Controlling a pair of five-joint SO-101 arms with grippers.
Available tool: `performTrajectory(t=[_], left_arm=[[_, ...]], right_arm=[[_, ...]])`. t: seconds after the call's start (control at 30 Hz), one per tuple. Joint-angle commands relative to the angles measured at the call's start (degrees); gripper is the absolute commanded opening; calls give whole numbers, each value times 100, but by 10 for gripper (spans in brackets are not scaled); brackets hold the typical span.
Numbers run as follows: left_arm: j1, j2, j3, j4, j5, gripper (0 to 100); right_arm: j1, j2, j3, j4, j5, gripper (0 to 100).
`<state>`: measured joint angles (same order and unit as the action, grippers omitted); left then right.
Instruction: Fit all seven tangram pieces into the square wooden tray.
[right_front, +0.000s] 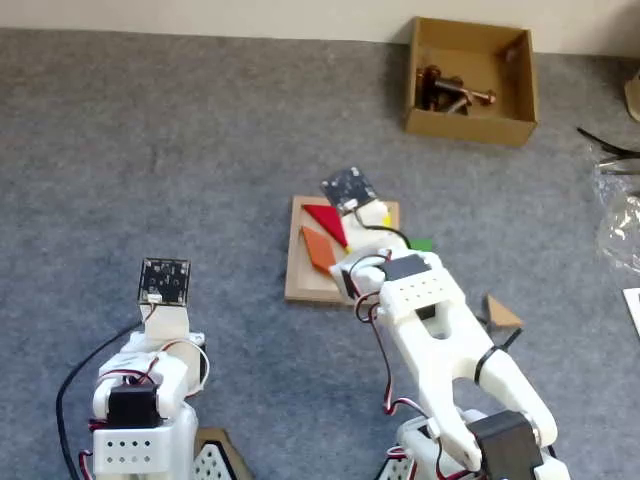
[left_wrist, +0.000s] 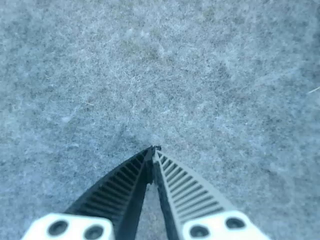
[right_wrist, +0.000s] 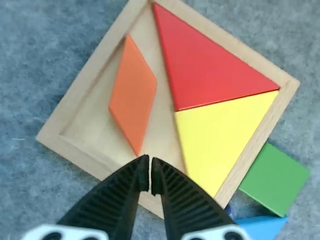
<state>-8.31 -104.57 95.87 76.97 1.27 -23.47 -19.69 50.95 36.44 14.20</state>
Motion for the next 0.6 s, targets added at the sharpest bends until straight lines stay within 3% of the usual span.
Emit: performTrajectory(t=[0.0, 0.57], left_arm=[[-57, -31, 127, 44, -26, 7], [-48, -31, 127, 44, -18, 8]], right_arm=[[75, -13, -57, -22, 79, 5], [-127, 866, -110, -338, 88, 5]])
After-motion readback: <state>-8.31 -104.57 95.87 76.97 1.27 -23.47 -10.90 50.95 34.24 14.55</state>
